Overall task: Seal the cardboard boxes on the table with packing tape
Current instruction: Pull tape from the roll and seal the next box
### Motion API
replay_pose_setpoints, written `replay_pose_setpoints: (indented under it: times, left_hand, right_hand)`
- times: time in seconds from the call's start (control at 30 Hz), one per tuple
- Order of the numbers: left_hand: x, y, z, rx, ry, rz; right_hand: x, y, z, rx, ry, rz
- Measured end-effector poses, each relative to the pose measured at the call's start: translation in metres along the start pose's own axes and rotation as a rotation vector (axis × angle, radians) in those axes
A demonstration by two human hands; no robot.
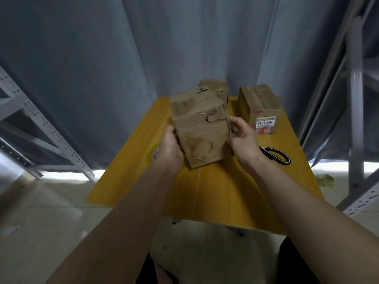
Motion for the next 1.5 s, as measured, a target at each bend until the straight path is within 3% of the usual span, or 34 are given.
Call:
replay_pose_setpoints:
  times: [0.17, 0.33, 0.53, 0.63, 0.7, 0.83, 1.0, 1.13, 1.23, 1.3, 1.4, 1.5]
  left_hand:
    - [-0.002, 0.006, 0.0, -0.053, 0.121, 0.515]
    - [0.016, -0.03, -0.023, 0.32, 0.613, 0.996]
    - [-0.006, -0.075, -0.013, 0.312, 0.318, 1.388]
    - [-0.01, -0.089, -0.008, 0.264, 0.183, 1.385]
    - [-0.011, -0.092, -0.006, 0.193, 0.193, 1.334]
    - [-0.01, -0.096, -0.013, 0.205, 0.243, 1.18]
    - [-0.008, -0.098, -0.029, 0.271, 0.292, 1.048]
    - [0.007, -0.096, -0.041, 0.268, 0.391, 0.965]
    - [0.031, -0.088, -0.053, 0.129, 0.476, 0.856]
    - [0.052, -0.086, -0.062, -0.006, 0.456, 0.808]
    - [0.077, -0.08, -0.075, -0.258, 0.348, 0.92]
    - [0.078, -0.069, -0.084, -0.421, 0.198, 0.93]
  right_hand:
    - [0.034, -0.022, 0.003, 0.229, 0.172, -0.146]
    - [0.036, -0.03, 0.006, 0.395, 0.247, -0.238]
    - [0.044, -0.033, -0.005, 0.633, 0.312, -0.307]
    - [0.049, -0.025, -0.014, 0.641, 0.315, -0.255]
    - [0.048, -0.02, -0.019, 0.637, 0.248, -0.253]
    - [0.045, 0.004, -0.034, 0.521, 0.167, -0.163]
    - [0.036, 0.054, -0.05, 0.188, 0.041, -0.206]
    - [0.004, 0.086, -0.064, 0.045, -0.344, -0.427]
    - [-0.023, 0.114, -0.071, -0.202, -0.578, -0.615]
    - [-0.037, 0.122, -0.067, -0.311, -0.615, -0.715]
    - [-0.055, 0.128, -0.062, -0.389, -0.625, -0.856]
    - [-0.061, 0.125, -0.06, -0.34, -0.436, -0.57]
Point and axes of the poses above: each hand's wrist, its own z-axis towards the middle knuckle, its own y-axis out of the palm, x = y × z, the point moved 6 cm from there along z, towards the middle knuckle, and after that the axes turned 1 degree about -y, right-handed, at the moved point
